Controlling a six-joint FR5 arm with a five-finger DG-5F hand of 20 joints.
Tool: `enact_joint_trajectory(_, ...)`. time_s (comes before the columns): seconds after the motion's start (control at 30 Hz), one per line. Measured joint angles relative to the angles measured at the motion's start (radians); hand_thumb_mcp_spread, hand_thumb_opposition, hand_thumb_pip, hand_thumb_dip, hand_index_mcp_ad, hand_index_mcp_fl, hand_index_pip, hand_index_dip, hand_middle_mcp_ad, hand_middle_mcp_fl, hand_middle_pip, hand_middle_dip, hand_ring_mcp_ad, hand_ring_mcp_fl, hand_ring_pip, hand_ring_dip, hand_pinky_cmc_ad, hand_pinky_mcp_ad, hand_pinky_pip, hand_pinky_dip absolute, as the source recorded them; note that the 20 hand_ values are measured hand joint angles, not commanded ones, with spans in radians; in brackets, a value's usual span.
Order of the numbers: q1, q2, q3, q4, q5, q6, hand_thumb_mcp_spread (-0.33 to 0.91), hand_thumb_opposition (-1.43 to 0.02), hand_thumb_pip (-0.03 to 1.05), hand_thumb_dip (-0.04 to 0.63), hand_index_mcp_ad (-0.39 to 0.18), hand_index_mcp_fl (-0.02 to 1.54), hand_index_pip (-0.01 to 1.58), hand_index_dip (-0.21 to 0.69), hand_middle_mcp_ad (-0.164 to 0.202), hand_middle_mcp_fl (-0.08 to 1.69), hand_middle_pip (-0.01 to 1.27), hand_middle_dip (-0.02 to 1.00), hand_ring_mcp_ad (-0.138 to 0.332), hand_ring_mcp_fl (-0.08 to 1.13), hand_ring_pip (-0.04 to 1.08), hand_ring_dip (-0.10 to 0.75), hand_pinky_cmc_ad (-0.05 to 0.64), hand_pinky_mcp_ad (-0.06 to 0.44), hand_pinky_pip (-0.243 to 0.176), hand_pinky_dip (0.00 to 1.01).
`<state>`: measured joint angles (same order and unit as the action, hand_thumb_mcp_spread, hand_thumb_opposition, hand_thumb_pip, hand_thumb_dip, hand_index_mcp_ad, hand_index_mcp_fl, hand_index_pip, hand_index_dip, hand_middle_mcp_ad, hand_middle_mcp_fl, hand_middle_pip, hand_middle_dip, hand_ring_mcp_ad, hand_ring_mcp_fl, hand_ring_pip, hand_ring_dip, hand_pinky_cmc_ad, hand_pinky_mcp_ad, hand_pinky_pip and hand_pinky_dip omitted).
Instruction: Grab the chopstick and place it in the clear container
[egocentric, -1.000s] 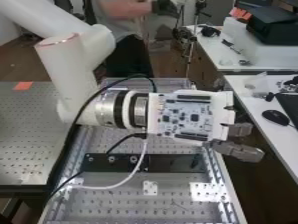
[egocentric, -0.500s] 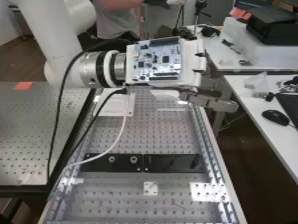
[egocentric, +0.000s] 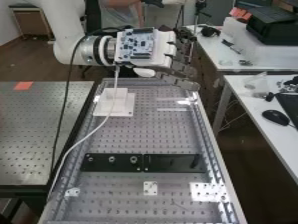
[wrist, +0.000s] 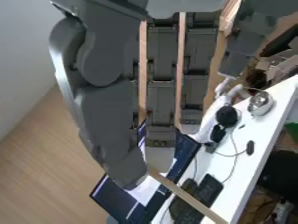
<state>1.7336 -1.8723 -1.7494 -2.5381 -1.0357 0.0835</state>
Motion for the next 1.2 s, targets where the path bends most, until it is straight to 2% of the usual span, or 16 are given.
enact_joint_trajectory(0.2,0.120,0.015,-0.024,-0.003,0.137,-0.013,0.73,-1.08,0.42,0.276,-0.086,1.38,0.15,0.417,0.070,1.38,0.21,0.61,0.082,0.83,0.11,0.361,0.323,0.278,0.051,0.18)
enact_joint_trajectory(0.4,0.224,0.011,-0.025,-0.018,0.239,-0.027,0.74,-1.08,0.42,0.276,-0.087,1.38,0.15,0.417,0.066,1.38,0.21,0.61,0.084,0.83,0.11,0.361,0.319,0.278,0.051,0.18)
enact_joint_trajectory(0.5,0.250,0.000,-0.015,-0.039,0.262,-0.030,0.73,-1.08,0.42,0.276,-0.087,1.38,0.15,0.419,0.066,1.38,0.21,0.61,0.084,0.83,0.11,0.361,0.323,0.278,0.051,0.18)
enact_joint_trajectory(0.67,0.268,-0.027,0.024,-0.099,0.289,-0.020,0.74,-1.08,0.42,0.278,-0.087,1.38,0.15,0.429,0.070,1.38,0.21,0.61,0.082,0.85,0.11,0.367,0.323,0.278,0.051,0.18)
enact_joint_trajectory(0.7,0.269,-0.029,0.027,-0.104,0.291,-0.020,0.73,-1.08,0.41,0.278,-0.099,1.41,0.15,0.429,0.072,1.45,0.23,0.61,0.086,0.85,0.10,0.365,0.323,0.278,0.051,0.18)
enact_joint_trajectory(0.83,0.271,-0.058,0.071,-0.168,0.307,-0.005,0.74,-1.08,0.42,0.278,-0.099,1.41,0.15,0.429,0.068,1.46,0.23,0.61,0.087,0.85,0.11,0.370,0.323,0.278,0.051,0.18)
enact_joint_trajectory(1.0,0.268,-0.095,0.116,-0.245,0.321,0.039,0.73,-1.08,0.42,0.278,-0.093,1.42,0.14,0.429,0.068,1.51,0.23,0.61,0.084,0.88,0.11,0.370,0.312,0.279,0.051,0.18)
enact_joint_trajectory(1.2,0.259,-0.107,0.125,-0.260,0.313,0.043,0.74,-1.08,0.41,0.278,-0.094,1.42,0.14,0.429,0.072,1.50,0.23,0.61,0.084,0.90,0.10,0.370,0.312,0.279,0.051,0.18)
